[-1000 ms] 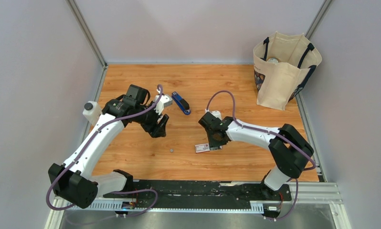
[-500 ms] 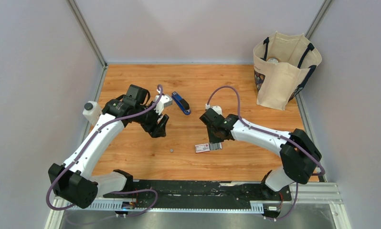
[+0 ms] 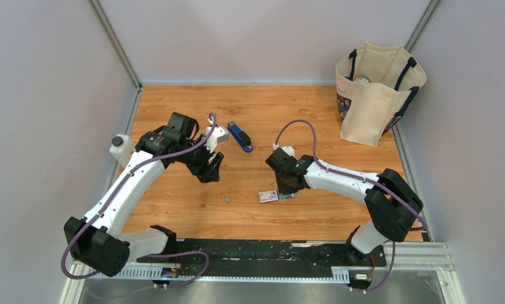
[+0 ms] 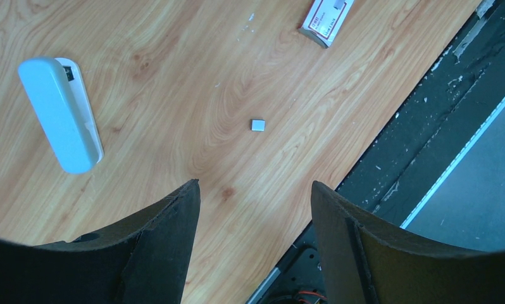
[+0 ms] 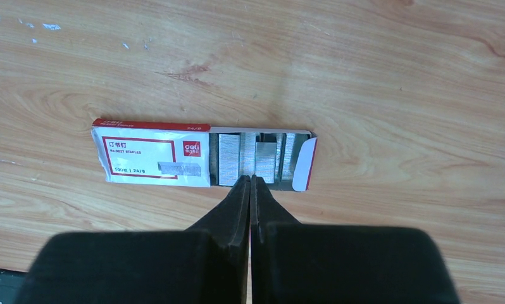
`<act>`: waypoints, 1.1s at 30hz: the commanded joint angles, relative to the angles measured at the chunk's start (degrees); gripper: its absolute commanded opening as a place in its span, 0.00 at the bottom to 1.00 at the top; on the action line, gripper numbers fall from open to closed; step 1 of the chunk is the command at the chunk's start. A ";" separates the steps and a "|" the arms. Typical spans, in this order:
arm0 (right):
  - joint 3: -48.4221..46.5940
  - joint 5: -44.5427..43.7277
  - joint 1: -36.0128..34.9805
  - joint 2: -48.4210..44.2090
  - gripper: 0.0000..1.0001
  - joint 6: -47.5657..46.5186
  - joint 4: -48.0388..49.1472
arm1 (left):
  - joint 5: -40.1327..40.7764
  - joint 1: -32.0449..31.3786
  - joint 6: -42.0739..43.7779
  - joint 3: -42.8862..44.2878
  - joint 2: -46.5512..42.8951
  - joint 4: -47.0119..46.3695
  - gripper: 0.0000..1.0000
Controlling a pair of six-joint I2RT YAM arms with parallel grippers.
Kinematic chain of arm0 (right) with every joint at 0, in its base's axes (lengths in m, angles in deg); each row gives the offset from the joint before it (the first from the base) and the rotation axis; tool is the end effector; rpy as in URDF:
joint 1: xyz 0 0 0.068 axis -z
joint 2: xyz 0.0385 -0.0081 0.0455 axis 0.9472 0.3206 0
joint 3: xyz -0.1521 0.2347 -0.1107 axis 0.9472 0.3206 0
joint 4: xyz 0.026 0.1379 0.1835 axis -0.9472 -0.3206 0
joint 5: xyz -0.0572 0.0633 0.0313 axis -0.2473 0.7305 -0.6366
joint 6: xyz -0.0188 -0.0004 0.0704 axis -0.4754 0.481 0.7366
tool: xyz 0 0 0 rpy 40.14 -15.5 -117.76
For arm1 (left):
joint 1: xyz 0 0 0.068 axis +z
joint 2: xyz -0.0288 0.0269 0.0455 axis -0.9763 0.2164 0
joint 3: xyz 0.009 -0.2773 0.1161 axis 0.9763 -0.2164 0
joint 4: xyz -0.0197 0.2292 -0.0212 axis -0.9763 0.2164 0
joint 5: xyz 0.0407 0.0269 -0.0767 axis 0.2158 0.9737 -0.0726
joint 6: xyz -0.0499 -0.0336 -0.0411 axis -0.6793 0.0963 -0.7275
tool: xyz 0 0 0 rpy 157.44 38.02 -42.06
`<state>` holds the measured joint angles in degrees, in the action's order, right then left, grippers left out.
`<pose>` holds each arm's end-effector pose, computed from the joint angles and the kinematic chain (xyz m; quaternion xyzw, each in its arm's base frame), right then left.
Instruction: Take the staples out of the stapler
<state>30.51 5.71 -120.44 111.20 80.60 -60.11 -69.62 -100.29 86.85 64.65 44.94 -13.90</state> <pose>0.1826 0.1926 0.2110 -0.1176 0.9761 0.0270 0.1805 0.1635 -0.0979 0.3280 0.3743 0.8658 -0.2337 0.2357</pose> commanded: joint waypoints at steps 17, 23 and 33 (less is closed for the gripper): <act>2.42 0.70 0.54 2.26 0.01 1.11 4.53 | 0.00 -0.06 1.73 0.28 -0.62 -0.07 0.73; 0.58 1.84 0.54 -1.33 0.03 1.20 3.13 | -0.08 -0.15 1.90 0.01 -0.35 -0.60 0.73; -3.91 -1.06 2.12 -8.81 0.13 -0.21 -2.32 | 2.72 -5.33 2.87 -1.22 3.95 -6.13 0.74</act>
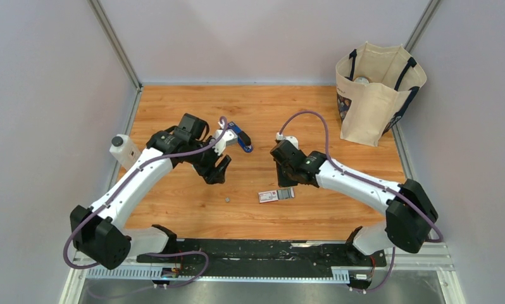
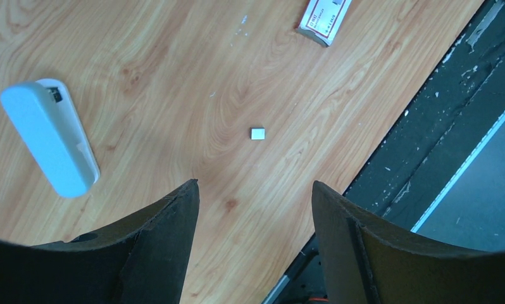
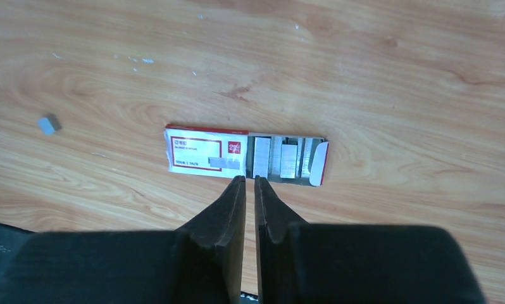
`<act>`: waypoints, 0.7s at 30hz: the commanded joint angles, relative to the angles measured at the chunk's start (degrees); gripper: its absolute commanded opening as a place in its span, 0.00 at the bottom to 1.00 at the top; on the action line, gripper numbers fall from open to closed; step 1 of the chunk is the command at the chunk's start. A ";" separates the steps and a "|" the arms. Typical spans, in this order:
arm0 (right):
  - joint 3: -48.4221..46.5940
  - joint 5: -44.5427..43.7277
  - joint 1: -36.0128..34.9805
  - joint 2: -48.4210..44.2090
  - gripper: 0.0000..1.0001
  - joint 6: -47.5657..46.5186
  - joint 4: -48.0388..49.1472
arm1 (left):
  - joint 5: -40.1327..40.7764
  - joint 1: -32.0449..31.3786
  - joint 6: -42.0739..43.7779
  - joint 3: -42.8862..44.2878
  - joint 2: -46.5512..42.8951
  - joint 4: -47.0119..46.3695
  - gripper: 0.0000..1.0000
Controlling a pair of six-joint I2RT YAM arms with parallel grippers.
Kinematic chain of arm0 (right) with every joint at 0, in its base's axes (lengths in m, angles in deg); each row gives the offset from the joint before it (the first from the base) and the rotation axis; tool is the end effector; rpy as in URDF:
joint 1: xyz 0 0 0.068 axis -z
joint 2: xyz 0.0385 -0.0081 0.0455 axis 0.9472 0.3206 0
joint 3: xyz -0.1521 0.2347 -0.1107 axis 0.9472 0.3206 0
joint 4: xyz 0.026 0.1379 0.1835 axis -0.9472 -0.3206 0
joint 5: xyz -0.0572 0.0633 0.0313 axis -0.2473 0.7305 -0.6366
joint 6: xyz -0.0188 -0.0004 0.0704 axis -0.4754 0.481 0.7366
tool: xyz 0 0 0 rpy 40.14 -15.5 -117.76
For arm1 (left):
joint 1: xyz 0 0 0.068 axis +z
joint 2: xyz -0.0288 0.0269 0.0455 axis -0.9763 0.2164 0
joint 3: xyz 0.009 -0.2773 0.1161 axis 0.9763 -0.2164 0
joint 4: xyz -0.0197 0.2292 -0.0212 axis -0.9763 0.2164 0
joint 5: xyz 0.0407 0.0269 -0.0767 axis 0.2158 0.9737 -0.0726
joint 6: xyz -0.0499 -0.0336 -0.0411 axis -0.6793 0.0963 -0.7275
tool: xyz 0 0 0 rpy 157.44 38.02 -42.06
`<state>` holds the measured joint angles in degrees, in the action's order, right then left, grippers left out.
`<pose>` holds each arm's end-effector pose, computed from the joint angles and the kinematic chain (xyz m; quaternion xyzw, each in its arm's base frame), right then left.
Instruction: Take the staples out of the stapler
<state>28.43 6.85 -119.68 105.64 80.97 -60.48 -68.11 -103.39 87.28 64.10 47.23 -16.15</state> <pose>0.1807 0.1870 0.2435 -0.1025 0.9671 0.0755 0.2203 0.1699 -0.1107 0.3202 0.3983 0.8593 -0.2267 0.2270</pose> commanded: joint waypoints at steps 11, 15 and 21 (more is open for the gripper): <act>16.17 14.75 16.29 -11.95 0.31 -1.81 12.01 | 5.08 -11.81 7.61 -2.70 10.26 -12.49 0.75; 21.36 21.25 19.89 -14.77 0.35 -0.06 17.99 | 6.14 -14.18 7.71 -0.68 15.01 -12.76 0.75; 26.73 30.14 25.08 -15.39 0.34 2.23 25.72 | 9.21 -17.35 7.09 0.47 20.11 -15.48 0.75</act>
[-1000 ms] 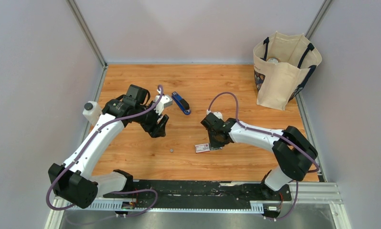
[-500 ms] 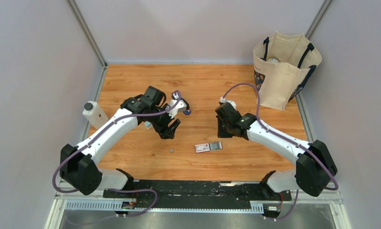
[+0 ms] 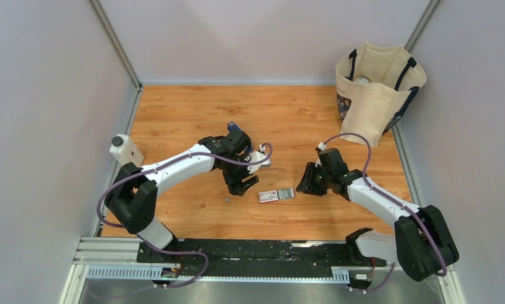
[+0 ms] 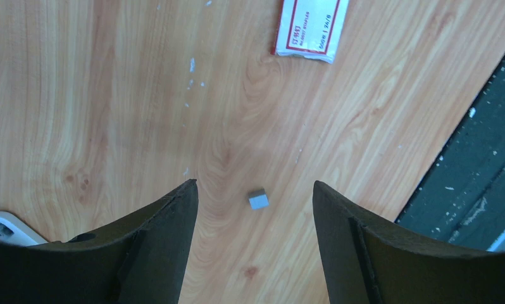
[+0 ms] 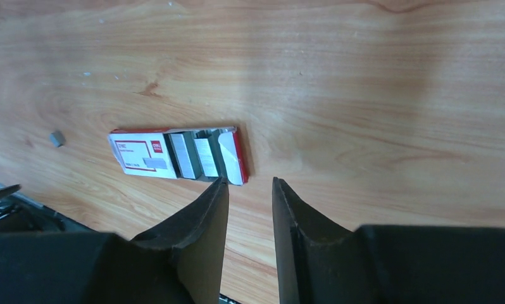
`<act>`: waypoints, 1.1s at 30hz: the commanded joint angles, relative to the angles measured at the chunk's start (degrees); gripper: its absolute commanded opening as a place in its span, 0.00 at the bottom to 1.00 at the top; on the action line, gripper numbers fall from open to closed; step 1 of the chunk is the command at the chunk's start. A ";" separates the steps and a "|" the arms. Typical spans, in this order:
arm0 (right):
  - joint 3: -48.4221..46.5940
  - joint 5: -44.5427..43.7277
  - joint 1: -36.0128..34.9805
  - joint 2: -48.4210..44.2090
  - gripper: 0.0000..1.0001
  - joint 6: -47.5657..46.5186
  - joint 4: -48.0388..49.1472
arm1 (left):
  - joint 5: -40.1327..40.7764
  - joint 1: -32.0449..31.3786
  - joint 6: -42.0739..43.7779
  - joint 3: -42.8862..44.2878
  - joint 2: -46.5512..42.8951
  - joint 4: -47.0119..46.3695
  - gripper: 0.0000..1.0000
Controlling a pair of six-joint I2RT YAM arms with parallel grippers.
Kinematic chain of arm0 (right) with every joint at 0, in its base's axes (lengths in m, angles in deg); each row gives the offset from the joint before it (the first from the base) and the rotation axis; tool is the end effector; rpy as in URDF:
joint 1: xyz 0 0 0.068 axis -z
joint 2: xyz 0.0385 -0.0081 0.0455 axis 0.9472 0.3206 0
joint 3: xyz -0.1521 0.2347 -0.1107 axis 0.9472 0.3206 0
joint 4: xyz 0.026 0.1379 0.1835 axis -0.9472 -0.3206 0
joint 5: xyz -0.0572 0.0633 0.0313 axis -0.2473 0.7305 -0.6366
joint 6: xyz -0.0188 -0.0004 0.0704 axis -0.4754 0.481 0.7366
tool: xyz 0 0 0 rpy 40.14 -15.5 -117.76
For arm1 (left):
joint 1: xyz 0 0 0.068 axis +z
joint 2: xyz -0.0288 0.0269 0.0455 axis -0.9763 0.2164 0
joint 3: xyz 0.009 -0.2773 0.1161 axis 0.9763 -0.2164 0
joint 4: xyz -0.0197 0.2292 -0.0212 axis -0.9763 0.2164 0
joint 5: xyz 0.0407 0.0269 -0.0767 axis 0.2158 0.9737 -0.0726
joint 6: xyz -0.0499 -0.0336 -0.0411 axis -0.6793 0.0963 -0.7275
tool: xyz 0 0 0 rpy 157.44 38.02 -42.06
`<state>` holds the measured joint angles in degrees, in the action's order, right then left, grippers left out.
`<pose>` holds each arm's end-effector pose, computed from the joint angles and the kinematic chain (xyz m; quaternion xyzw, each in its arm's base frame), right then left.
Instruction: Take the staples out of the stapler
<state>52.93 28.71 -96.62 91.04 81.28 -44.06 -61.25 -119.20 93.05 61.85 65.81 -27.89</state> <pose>0.1673 0.0925 0.1964 0.0478 0.9568 0.2179 0.1866 0.1950 -0.1988 0.2462 0.5441 0.8070 -0.1802 0.1423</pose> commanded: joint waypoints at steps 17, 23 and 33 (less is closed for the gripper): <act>7.06 12.68 3.61 2.82 0.32 2.81 17.84 | 5.17 -5.59 2.11 4.04 10.06 -8.06 0.71; 8.38 13.39 4.31 2.37 0.30 2.81 18.28 | 5.08 -6.82 2.37 3.69 11.03 -8.58 0.71; 9.35 13.21 4.75 2.64 0.24 2.98 19.08 | 6.13 -9.02 3.60 4.04 13.40 -9.11 0.70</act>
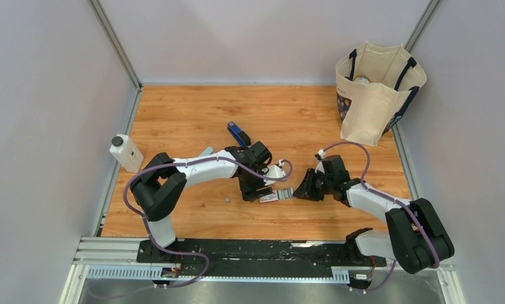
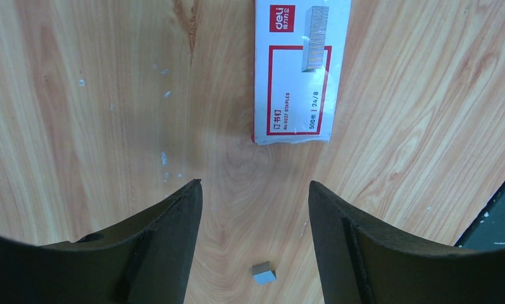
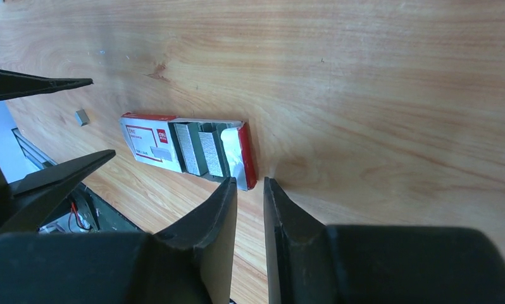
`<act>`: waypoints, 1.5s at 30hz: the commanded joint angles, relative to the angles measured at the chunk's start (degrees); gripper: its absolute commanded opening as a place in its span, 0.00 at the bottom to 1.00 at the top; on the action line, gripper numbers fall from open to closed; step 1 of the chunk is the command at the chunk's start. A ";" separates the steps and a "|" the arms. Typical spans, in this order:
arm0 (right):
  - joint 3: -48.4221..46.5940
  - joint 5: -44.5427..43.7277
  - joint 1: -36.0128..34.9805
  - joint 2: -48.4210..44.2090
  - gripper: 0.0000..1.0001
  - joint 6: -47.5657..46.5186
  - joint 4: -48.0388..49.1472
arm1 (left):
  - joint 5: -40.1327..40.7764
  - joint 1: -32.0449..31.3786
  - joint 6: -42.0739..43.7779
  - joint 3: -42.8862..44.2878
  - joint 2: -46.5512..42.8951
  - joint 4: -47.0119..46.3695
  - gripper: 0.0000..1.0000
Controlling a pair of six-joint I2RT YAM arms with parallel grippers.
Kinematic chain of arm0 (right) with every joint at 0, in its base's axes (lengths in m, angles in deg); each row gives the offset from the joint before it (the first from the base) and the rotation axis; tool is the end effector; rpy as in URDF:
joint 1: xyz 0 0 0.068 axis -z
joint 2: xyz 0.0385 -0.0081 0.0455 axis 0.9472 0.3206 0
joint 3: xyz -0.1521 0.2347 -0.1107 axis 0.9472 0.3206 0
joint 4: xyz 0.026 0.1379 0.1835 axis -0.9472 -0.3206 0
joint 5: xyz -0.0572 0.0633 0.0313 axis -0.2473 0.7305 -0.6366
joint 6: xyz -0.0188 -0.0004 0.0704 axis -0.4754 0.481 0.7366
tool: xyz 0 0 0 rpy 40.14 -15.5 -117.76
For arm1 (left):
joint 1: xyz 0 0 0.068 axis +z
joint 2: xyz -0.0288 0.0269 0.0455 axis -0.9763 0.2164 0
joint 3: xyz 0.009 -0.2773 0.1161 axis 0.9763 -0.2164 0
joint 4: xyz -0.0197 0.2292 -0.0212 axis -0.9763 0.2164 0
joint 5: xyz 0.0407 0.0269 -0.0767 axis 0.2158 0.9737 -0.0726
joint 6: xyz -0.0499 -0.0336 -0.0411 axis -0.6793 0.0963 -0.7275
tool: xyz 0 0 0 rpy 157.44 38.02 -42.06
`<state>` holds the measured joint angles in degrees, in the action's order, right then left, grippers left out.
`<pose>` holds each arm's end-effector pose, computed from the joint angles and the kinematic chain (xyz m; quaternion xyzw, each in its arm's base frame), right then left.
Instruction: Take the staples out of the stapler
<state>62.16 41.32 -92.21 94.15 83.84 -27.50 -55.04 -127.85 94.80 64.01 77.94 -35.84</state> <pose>0.1691 0.0911 0.1680 0.0656 0.9307 0.3189 0.1668 0.1985 -0.2589 0.2003 0.6123 0.7689 -0.1335 0.1271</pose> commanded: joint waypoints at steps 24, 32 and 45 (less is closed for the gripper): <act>-0.14 1.57 1.39 1.73 0.19 1.13 5.32 | 0.81 -1.86 2.30 3.99 3.73 -0.54 0.70; -0.31 2.18 1.39 2.17 0.13 1.22 6.99 | 0.98 -2.12 2.03 4.60 4.70 -0.54 0.70; -0.14 2.62 1.31 1.56 0.11 2.62 7.52 | 0.98 -2.39 1.24 4.78 4.96 -1.24 0.68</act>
<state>62.18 42.91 -91.09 96.27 85.61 -22.60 -53.46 -129.67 96.03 67.03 82.55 -36.33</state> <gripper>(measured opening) 0.113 0.686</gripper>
